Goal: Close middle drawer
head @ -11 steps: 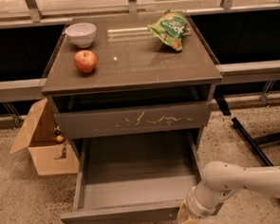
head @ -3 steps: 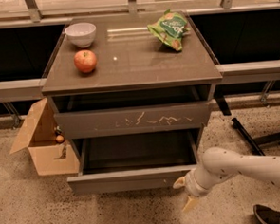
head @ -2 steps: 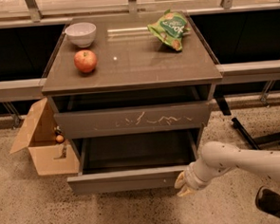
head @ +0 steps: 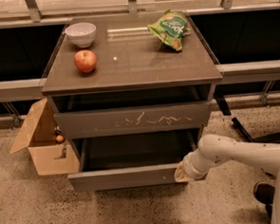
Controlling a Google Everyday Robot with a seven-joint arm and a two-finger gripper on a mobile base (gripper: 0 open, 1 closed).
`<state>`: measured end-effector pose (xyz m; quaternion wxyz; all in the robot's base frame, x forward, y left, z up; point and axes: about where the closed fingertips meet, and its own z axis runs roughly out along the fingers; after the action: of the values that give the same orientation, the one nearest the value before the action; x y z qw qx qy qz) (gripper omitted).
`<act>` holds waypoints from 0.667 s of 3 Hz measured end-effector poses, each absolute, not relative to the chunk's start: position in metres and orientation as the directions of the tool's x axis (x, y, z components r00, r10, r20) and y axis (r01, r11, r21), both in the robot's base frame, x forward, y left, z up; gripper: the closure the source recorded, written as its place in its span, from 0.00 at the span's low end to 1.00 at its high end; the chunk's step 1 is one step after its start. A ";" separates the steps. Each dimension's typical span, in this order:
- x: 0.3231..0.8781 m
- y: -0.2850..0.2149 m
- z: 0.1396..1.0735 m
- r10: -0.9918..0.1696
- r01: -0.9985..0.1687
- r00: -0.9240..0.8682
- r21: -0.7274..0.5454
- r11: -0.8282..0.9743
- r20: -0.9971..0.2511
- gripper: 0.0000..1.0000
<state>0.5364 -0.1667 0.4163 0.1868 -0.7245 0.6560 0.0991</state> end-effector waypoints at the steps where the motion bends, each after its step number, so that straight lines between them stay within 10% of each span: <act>1: 0.553 -0.167 0.417 -0.918 -0.985 0.115 -0.166 -0.055 -0.380 0.62; 2: 0.566 -0.171 0.418 -0.900 -0.984 0.112 -0.175 -0.040 -0.421 0.31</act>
Offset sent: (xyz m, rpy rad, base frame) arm 0.0450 -0.0102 0.0051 0.0652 -0.0497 -0.0309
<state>0.5664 -0.1708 0.4177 0.2131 -0.7146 0.6590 0.0982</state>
